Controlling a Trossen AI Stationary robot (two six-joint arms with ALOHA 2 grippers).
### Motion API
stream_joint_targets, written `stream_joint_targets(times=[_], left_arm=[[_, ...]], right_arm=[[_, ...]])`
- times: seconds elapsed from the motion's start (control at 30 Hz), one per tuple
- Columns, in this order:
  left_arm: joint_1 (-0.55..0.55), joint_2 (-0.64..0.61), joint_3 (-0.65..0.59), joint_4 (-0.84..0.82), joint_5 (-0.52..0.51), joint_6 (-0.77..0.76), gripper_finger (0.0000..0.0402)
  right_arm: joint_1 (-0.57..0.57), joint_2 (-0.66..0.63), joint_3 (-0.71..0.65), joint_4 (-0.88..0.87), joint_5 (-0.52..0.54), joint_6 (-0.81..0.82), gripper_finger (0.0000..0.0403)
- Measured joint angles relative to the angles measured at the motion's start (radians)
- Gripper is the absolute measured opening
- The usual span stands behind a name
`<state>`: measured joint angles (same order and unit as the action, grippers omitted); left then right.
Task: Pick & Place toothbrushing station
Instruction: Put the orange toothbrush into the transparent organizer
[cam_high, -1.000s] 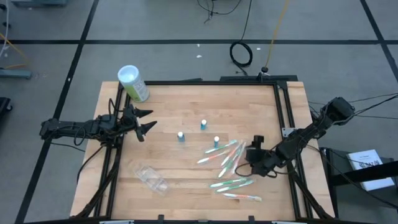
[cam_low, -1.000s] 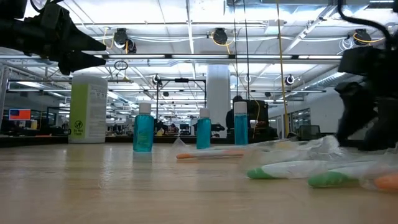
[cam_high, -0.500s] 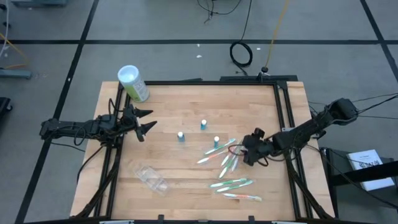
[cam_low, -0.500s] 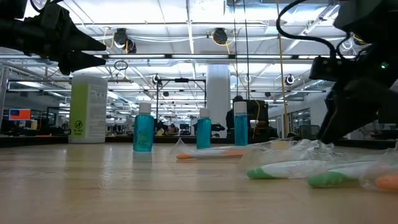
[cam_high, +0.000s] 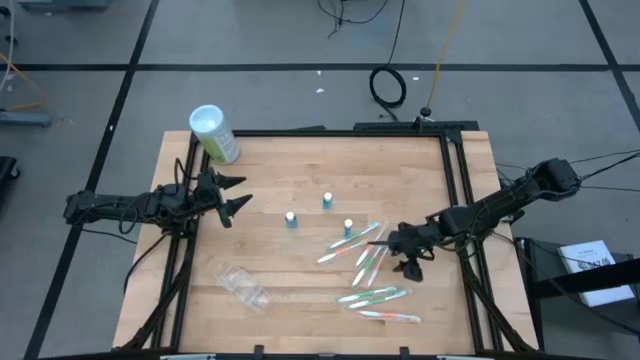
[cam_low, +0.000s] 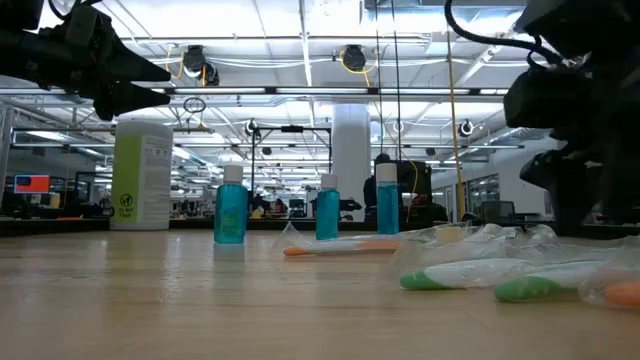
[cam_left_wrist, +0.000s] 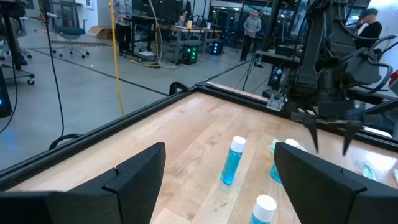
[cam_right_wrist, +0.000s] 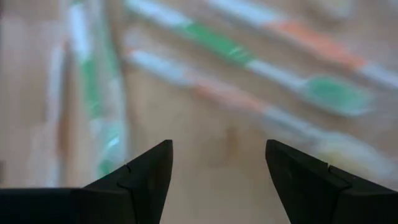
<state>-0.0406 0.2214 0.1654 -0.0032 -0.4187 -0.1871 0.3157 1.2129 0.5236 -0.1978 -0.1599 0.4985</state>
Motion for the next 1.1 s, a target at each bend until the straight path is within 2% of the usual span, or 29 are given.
stream_joint_targets(times=[0.1,0.27,0.4,0.57,0.73,0.97,1.1], left_arm=[[0.000,0.000,0.000,0.000,0.000,0.000,0.0308],[0.000,0.000,0.000,0.000,0.000,0.000,0.0308],[0.001,0.000,0.000,0.000,0.000,0.000,0.0308],[0.001,0.000,0.000,0.000,0.000,0.000,0.0308],[0.001,0.000,0.000,0.000,0.000,0.000,0.0308],[0.001,0.000,0.000,0.000,0.000,0.000,0.0308],[0.001,0.000,0.000,0.000,0.000,0.000,0.0308]], right_arm=[[0.003,0.000,0.000,0.051,0.001,-0.048,0.0249],[0.015,0.020,0.000,0.169,0.104,-0.236,0.0249],[0.016,0.080,0.000,0.182,0.107,-0.357,0.0249],[0.037,0.155,0.000,0.187,0.111,-0.415,0.0249],[0.072,0.156,0.003,0.117,0.110,-0.327,0.0238],[0.084,0.076,0.006,-0.206,0.112,-0.184,0.0219],[0.074,0.039,0.004,-0.369,0.148,-0.093,0.0211]])
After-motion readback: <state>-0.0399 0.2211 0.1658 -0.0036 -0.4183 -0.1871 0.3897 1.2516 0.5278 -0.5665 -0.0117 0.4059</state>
